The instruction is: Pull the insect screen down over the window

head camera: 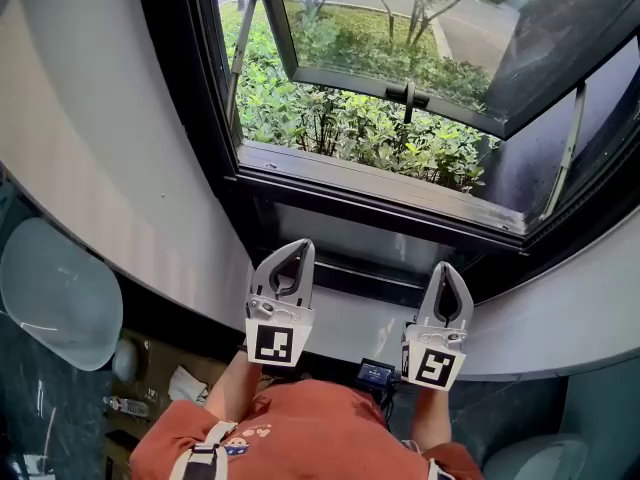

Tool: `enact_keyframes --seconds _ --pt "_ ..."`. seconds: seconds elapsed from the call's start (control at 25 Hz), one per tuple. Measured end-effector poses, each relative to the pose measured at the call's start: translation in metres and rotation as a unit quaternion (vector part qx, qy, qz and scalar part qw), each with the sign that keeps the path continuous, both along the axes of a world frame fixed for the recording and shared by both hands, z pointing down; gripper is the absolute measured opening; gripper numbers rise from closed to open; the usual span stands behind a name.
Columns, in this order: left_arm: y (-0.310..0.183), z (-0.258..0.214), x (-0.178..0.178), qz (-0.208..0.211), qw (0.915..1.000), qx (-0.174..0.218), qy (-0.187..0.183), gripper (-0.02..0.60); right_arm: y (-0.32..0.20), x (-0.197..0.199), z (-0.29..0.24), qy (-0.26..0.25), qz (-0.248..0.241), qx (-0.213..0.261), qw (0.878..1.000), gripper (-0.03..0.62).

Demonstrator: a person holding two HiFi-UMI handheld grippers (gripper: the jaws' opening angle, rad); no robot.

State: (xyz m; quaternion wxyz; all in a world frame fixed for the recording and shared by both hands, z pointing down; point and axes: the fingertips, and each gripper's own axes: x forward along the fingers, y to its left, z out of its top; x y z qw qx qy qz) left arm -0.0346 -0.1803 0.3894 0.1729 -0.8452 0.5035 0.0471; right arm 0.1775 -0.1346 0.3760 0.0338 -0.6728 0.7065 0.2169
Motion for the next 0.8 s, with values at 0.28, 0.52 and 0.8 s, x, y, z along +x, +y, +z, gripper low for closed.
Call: enact_keyframes --seconds 0.28,0.52,0.8 --pt "-0.001 -0.021 0.005 0.001 0.9996 0.030 -0.003 0.005 -0.002 0.000 -0.028 0.015 0.000 0.035 0.999 0.011" --pt "-0.002 -0.047 0.007 0.000 0.9976 0.070 -0.002 0.005 -0.002 0.003 -0.055 0.024 0.002 0.070 0.997 0.011" --pt "-0.001 -0.077 0.010 0.004 0.9935 0.114 0.000 0.005 0.000 0.006 -0.078 0.031 0.009 0.099 0.995 0.011"
